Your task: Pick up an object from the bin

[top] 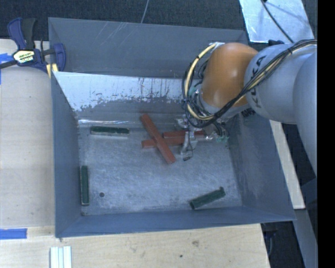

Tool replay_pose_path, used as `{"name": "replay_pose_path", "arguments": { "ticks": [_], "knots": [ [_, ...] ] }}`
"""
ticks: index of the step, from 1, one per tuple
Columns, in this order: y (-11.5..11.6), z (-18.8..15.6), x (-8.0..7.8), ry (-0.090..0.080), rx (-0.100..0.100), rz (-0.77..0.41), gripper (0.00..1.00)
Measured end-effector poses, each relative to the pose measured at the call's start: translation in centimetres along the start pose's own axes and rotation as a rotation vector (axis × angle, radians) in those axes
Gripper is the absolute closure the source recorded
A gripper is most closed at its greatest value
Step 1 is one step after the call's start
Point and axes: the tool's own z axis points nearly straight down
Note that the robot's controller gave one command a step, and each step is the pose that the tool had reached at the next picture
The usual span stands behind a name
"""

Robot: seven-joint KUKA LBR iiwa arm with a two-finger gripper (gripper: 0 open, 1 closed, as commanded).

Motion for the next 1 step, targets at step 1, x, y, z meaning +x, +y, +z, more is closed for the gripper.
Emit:
{"name": "replay_pose_path", "arguments": {
  "ticks": [1],
  "knots": [
    [1.64,-19.56,0.98,-0.006,-0.001,0.035,1.00]
  ]
}}
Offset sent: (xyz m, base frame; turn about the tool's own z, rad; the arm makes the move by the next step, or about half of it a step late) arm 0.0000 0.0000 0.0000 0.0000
